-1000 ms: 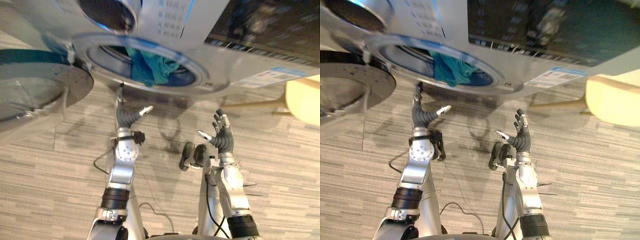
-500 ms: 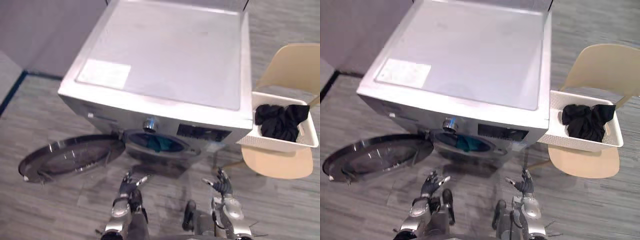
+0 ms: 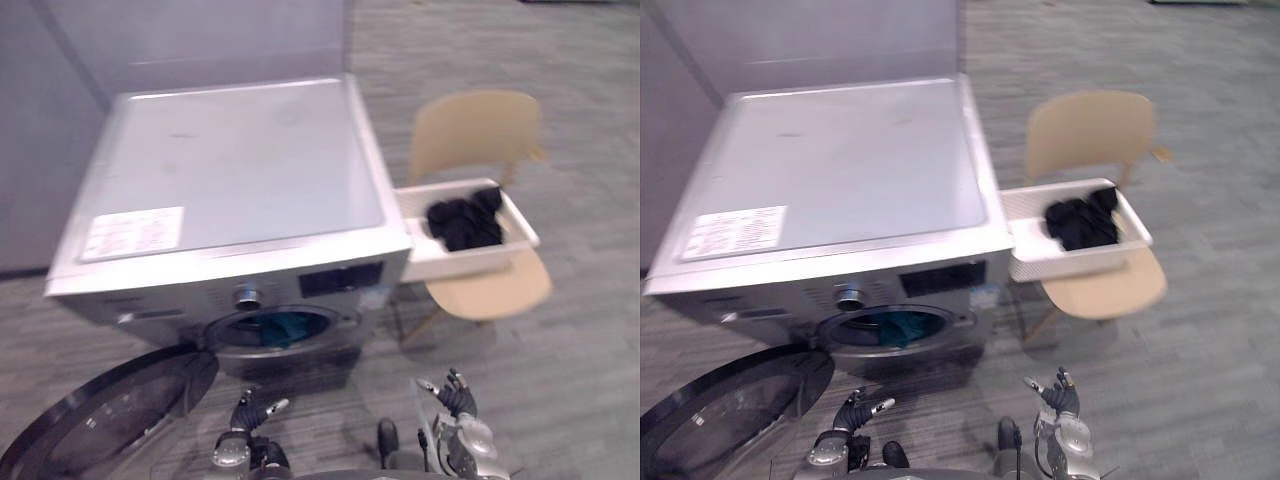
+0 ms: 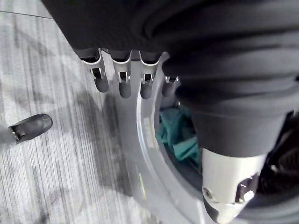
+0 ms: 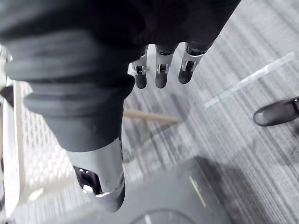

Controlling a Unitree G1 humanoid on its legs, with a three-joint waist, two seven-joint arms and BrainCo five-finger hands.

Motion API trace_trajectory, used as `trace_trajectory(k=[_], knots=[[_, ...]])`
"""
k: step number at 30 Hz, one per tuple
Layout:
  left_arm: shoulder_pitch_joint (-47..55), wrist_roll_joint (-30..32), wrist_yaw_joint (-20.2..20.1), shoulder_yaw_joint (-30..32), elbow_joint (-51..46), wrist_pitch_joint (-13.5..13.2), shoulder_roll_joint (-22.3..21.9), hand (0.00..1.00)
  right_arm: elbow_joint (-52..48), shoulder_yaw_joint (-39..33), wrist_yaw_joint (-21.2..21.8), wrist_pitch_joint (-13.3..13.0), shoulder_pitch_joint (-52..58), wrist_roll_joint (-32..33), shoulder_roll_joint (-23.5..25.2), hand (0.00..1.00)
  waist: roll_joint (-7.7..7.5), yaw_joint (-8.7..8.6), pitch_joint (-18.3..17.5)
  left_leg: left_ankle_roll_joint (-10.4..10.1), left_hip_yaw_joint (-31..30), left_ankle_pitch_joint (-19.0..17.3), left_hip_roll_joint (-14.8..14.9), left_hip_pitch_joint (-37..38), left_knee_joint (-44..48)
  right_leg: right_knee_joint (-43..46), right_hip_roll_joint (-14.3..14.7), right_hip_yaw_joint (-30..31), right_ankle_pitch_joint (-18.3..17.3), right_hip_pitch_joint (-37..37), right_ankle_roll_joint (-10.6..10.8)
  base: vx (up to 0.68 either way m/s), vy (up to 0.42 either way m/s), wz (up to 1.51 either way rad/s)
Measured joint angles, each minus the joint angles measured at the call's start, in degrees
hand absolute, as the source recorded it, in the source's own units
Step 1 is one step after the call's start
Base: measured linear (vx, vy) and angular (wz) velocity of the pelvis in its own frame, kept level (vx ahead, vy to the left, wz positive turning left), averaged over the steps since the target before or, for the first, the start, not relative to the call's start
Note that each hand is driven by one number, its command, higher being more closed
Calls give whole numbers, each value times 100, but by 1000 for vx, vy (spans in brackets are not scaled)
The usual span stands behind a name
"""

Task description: Pick up the laundry basket with both hands and put the clothes into the washing machine.

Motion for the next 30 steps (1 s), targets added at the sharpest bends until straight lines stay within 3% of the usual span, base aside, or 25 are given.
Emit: trace_trajectory(k=[1, 2, 3, 6, 8, 10, 11, 12, 13, 14, 15, 16, 18, 19, 21, 23, 24, 25, 26, 27, 28, 29, 30], knots=[[-38, -1, 0, 8, 21, 0, 17, 0, -26, 21, -5, -4, -31, 18, 4, 0, -30, -4, 29, 29, 259, -122, 58, 16, 105, -148, 30, -249, 93, -43, -187, -148, -102, -215], [-116, -3, -1, 41, 48, 9, 6, 0, -50, -14, -12, 11, -100, 44, -23, 0, -20, -83, 128, -12, 885, -294, 126, 105, 270, -249, -124, -1417, -312, -105, -649, -131, -100, -226], [-131, -4, -6, 38, 47, 9, -42, 0, -67, -14, -19, 12, -165, 47, -79, 0, 109, -149, 189, -16, 1200, -332, 301, 205, 314, -156, -218, -2532, -606, -119, -1030, -121, -91, -233], [-224, -4, -15, 41, 47, 4, -26, 0, -59, -13, -25, 28, -178, 43, -121, 0, 116, -161, 194, -206, 2328, -499, 434, 562, 554, 275, -515, -4659, -868, -254, -1455, 24, -87, -238], [-231, -12, -23, 41, 55, 4, 10, 0, -49, -13, -21, 28, -158, 36, -124, 0, 110, -187, 187, -312, 2741, -448, 434, 827, 547, 548, -534, -4987, -749, -324, -1390, 115, -158, -215], [-270, -16, -24, 63, 71, 4, -2, 0, -42, -12, -12, 35, 4, 32, -137, 0, 162, -242, 183, -559, 2789, -613, 538, 1127, 652, 871, -406, -4638, -452, -491, -1066, 240, -265, -179], [-271, -18, -32, 166, 76, 4, -27, 0, -18, 38, -7, 52, 58, 32, -125, 0, 244, -287, 186, -743, 2907, -757, 881, 1251, 1195, 1193, -244, -4439, -591, -601, -1021, 359, -238, -158], [-253, -28, -30, 292, 84, 6, -44, 0, 75, 162, 3, 84, 133, 24, -105, 0, 228, -284, 186, -613, 2780, -790, 1410, 1241, 2235, 1335, -65, -4148, -761, -618, -1072, 314, -160, -163], [-216, -45, -27, 364, 82, 2, -76, 0, 130, 242, 8, 92, 172, 21, -102, 0, 258, -245, 191, -92, 2453, -721, 1802, 1160, 3086, 1331, 122, -3932, -827, -553, -1139, 296, -135, -172], [-140, -103, -24, 501, 84, 1, -105, 0, 215, 318, 0, 104, 170, 17, -91, 0, 337, -146, 233, 915, 1609, -286, 2256, 893, 4225, 1227, 392, -3582, -899, -365, -1231, 226, -93, -151], [-98, -137, -18, 506, 80, 1, -155, 0, 225, 346, 0, 110, 157, 16, -66, 0, 393, -110, 263, 1169, 1064, -191, 2350, 682, 4682, 1168, 524, -3426, -929, -250, -1250, 345, -67, -198], [-28, -225, -19, 488, 70, -3, -322, 0, 258, 391, 0, 109, 13, 12, -43, 0, 435, -74, 405, 471, -1088, -905, 1695, -485, 5849, 1094, 654, -2919, -1069, 54, -1221, 293, 2, -143], [47, -303, -18, 418, 60, -5, -355, 0, 433, 527, 9, 108, 17, -15, -50, 0, 334, 57, 463, 263, -1825, -1151, 1137, -1060, 5912, 910, 681, -2627, -1023, 389, -1153, 364, 31, -114], [66, -365, -14, 433, -144, -35, -316, 0, 449, 527, 21, 108, 51, -32, 41, 0, 308, 173, 493, 342, -1822, -1199, 989, -1541, 5534, 703, 691, -2522, -1006, 688, -1028, 304, 29, -64], [69, -364, -10, 443, -227, -44, -297, 0, 407, 477, 16, 108, 85, -30, 100, 0, 233, 174, 540, 380, -1640, -1219, 803, -1911, 4736, 419, 672, -2517, -1030, 993, -849, 310, 39, -7], [77, -357, -17, 436, -260, -42, -348, 0, 390, 470, 10, 105, 23, -27, 27, 0, 260, 182, 531, 256, -1470, -1093, 308, -2098, 2977, 173, 577, -2515, -1084, 1230, -644, 412, 124, 17], [74, -357, -23, 438, -278, -41, -361, 0, 401, 471, 3, 97, -48, -27, -9, 0, 252, 213, 533, 403, -1545, -706, 23, -2075, 2158, 143, 502, -2505, -1119, 1288, -563, 297, 132, -2], [80, -354, -19, 436, -278, -47, -350, 0, 414, 476, -4, 99, -90, -29, -21, 0, 232, 298, 519, 547, -1623, -455, -105, -2011, 1936, 141, 463, -2446, -1118, 1304, -528, 447, 184, -23], [80, -354, -18, 450, -263, -40, -313, 0, 413, 487, -12, 95, -232, -39, -8, 0, 193, 401, 466, 939, -1744, -183, -388, -1921, 1738, 145, 317, -2264, -1177, 1356, -367, 461, 199, -18], [67, -354, -18, 486, -253, -39, -302, 0, 422, 495, -8, 92, -283, -74, -1, 0, 105, 400, 496, 1094, -1730, -300, -478, -1911, 1856, 216, 193, -2268, -1248, 1380, -232, 465, 210, -6], [68, -358, -17, 499, -251, -43, -277, 0, 452, 499, 3, 93, -336, -110, -5, 0, 85, 415, 512, 1124, -1697, -405, -486, -1881, 1924, 367, 131, -2254, -1321, 1370, -123, 333, 184, 10], [66, -358, -10, 497, -248, -36, -267, 0, 542, 502, 15, 96, -404, -165, -2, 0, 103, 483, 514, 1117, -1693, -646, -495, -1752, 2042, 1128, -37, -2201, -1494, 1201, 140, 496, 298, 18], [71, -361, -11, 486, -173, -28, -266, 0, 619, 515, 17, 96, -427, -195, 20, 0, 105, 468, 517, 1139, -1783, -792, -576, -1441, 1976, 2299, -294, -2233, -1563, 959, 246, 501, 301, 28]])
